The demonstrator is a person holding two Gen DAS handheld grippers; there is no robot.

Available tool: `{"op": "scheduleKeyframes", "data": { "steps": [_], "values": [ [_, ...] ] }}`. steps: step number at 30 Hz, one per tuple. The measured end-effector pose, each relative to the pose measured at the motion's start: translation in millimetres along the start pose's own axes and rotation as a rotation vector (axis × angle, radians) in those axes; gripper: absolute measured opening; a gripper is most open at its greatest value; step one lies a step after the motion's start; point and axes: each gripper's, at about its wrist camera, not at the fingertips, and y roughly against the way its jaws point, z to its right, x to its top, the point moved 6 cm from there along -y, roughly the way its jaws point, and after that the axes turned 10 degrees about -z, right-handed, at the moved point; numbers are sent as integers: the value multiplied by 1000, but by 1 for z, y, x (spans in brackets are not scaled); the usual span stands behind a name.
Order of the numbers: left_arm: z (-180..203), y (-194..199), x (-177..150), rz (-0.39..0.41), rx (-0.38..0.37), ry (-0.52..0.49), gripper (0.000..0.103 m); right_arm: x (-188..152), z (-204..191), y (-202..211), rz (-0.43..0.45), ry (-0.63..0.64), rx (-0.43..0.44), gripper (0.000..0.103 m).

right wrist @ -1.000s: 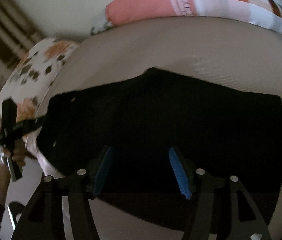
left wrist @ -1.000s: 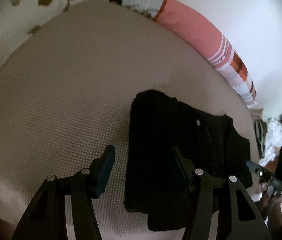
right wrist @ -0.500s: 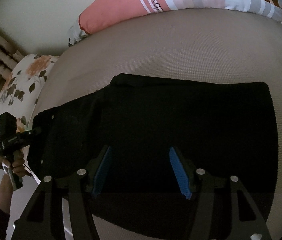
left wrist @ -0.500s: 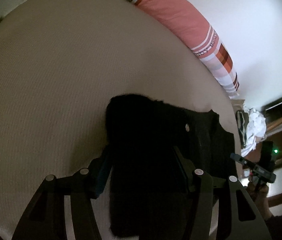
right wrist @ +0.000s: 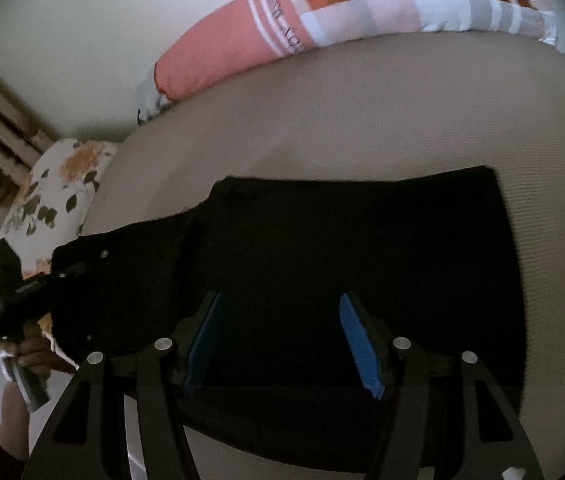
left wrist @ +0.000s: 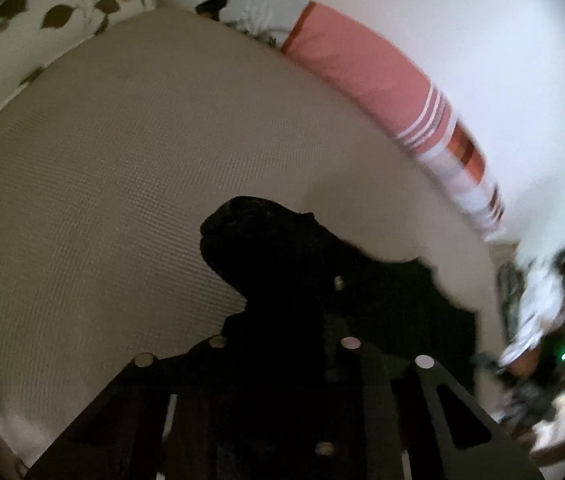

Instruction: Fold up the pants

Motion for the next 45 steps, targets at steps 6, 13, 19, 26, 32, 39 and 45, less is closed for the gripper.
{"op": "scheduleKeyframes", "data": {
  "steps": [6, 13, 19, 26, 32, 39, 45],
  "values": [
    [66, 20, -12, 29, 21, 14, 17, -2, 25, 27, 70, -46, 12, 58],
    [156, 0, -21, 10, 7, -56, 12, -14, 53, 40, 108, -80, -38, 58],
    [213, -51, -36, -51, 80, -131, 12, -15, 76, 42, 134, -131, -64, 58],
    [253, -99, -51, -90, 144, -176, 14, -12, 87, 42, 134, -157, -46, 58],
    [262, -128, -62, -125, 122, -178, 25, -9, 94, 48, 155, -178, -51, 58],
    [275, -126, -75, -148, -15, -244, 47, -8, 98, 52, 161, -176, -59, 58],
    [245, -85, -62, 9, 146, -296, 52, -12, 92, 39, 67, -173, 73, 60]
  ]
}}
